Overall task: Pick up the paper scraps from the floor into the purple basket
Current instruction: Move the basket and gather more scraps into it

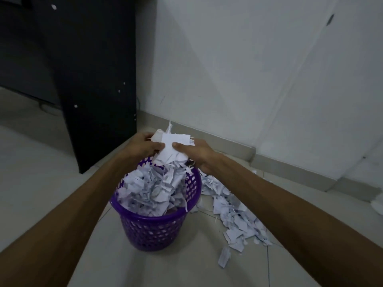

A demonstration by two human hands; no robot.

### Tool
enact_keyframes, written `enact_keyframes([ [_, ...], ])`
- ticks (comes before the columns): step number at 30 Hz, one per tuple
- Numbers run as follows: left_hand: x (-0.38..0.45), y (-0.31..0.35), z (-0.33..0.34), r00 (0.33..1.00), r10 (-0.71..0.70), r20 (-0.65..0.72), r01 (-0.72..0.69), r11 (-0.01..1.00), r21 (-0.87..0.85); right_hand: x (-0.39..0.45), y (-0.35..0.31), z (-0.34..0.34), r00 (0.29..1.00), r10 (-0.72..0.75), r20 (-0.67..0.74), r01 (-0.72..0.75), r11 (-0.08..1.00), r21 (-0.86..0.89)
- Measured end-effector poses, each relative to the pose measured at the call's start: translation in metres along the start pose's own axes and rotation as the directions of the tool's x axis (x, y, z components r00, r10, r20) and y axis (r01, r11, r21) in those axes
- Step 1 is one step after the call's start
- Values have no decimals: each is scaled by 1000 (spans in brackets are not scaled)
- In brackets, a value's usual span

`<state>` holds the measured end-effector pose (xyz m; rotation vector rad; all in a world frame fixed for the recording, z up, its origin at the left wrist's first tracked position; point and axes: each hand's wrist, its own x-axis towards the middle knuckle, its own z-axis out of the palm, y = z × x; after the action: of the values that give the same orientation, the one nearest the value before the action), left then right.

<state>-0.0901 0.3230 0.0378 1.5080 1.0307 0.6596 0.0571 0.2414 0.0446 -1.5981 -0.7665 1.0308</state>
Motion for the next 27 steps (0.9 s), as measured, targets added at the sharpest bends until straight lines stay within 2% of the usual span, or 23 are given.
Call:
enact_keyframes([
  [8,-1,-32,-7,995,-87,53,84,994,65,13,41,1,998,19,60,-23,998,53],
  [13,-5,-37,-10,991,-125,45,117,981,154,15,51,-4,965,76,253,-90,995,45],
  [16,-7,-39,-10,992,-109,62,88,959,269,10,50,-11,948,103,302,-103,995,-17],
  [19,-6,-42,-10,997,-71,39,55,945,321,7,47,-20,959,102,264,-65,988,-143],
  [23,-3,-47,-7,999,-26,-21,31,954,297,5,39,-28,990,9,141,31,960,-278],
  [27,-1,-54,-9,998,-19,-58,36,952,305,0,32,-23,993,-104,59,113,977,-179],
])
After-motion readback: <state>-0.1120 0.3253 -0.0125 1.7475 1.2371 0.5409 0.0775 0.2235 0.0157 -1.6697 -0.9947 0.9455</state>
